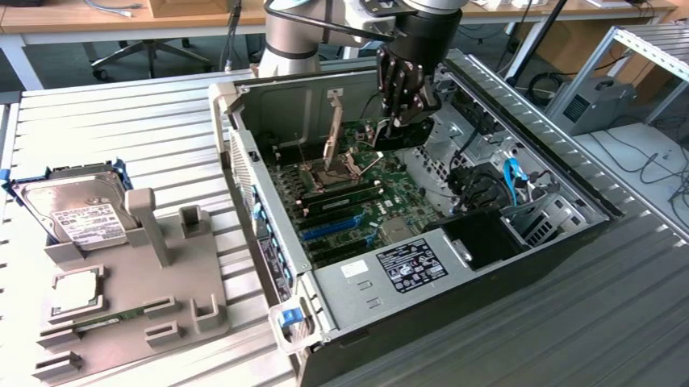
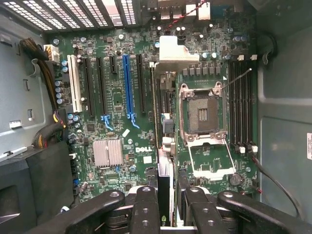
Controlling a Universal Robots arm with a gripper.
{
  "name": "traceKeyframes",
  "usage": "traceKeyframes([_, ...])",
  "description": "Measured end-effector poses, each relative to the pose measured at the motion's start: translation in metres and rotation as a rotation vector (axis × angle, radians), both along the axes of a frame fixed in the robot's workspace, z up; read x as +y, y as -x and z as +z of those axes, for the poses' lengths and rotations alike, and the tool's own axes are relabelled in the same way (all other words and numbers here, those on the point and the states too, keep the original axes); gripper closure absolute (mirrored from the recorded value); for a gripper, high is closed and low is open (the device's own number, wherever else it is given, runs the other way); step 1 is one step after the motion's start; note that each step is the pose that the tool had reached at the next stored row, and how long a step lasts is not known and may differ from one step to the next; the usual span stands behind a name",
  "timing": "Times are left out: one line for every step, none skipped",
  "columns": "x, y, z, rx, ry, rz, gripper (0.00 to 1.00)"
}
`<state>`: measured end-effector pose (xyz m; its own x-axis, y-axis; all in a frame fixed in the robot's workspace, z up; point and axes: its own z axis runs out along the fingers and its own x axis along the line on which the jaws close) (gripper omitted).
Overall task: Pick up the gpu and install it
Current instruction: 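Insert the gpu into the slot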
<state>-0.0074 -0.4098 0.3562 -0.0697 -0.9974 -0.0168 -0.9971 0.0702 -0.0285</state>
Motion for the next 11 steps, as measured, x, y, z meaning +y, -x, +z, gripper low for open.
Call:
traceKeyframes([0.0,0.0,0.0,0.0,0.0,0.001,0.74])
traceKeyframes([0.0,0.0,0.0,-0.0001,0.0,0.002,0.74])
traceKeyframes([0.0,0.0,0.0,-0.0001,0.0,0.003,0.74])
traceKeyframes([0.0,0.0,0.0,0.0,0.0,0.004,0.74])
traceKeyframes([0.0,0.0,0.0,-0.0001,-0.0001,0.005,0.74])
traceKeyframes([0.0,0.0,0.0,-0.0001,0.0,0.006,0.74])
traceKeyframes([0.0,0.0,0.0,0.0,0.0,0.007,0.74])
traceKeyframes([0.0,0.0,0.0,0.0,0.0,0.008,0.74])
traceKeyframes([0.0,0.0,0.0,-0.0001,-0.0001,0.009,0.74])
traceKeyframes([0.0,0.0,0.0,-0.0001,-0.0001,0.01,0.74])
traceKeyframes([0.0,0.0,0.0,-0.0001,0.0,0.011,0.74])
